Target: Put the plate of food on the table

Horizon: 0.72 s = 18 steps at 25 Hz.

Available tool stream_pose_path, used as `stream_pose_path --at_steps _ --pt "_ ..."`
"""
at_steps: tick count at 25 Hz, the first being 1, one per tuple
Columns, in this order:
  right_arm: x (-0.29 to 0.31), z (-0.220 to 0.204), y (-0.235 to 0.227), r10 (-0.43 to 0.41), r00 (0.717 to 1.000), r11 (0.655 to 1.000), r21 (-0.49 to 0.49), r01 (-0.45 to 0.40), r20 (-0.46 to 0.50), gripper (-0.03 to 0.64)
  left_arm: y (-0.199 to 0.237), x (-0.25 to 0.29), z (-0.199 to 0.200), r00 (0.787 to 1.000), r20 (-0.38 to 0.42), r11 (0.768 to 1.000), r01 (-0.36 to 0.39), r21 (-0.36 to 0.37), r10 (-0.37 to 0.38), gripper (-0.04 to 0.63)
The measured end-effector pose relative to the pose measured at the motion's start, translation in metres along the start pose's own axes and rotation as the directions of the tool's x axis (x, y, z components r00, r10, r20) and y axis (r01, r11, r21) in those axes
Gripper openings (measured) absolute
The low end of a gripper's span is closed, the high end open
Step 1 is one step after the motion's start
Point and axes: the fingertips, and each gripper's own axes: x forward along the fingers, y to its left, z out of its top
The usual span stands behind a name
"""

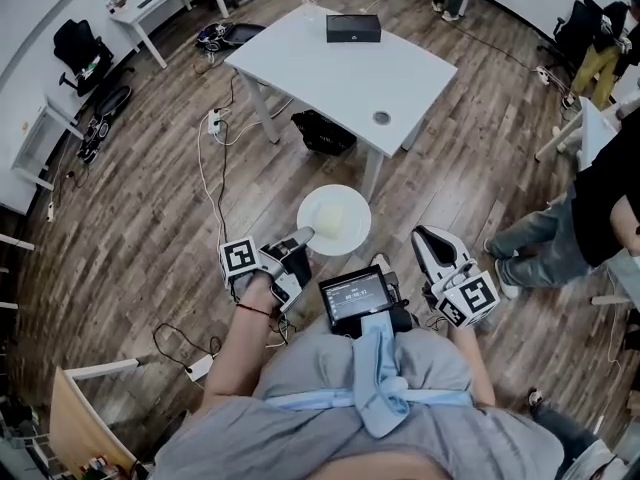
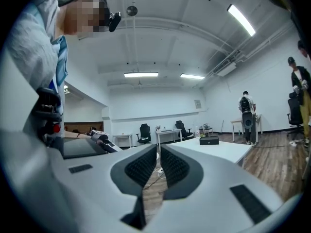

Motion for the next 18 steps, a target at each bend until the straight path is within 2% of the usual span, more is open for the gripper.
stream_pose_path --at_steps 13,18 --pt "0.093 0.02 -0.105 0.035 0.999 0.999 -0.033 -0.036 -0.004 0.037 -0.027 0.101 0.079 1.0 0.01 1.0 0.022 0.012 -0.022 0.026" --pt "0.121 0.032 -0.151 0.052 0.999 0.997 -0.051 -0.052 0.003 0.037 -0.041 0.153 0.109 0.998 0.031 0.998 0.058 0.008 -0.059 0.026"
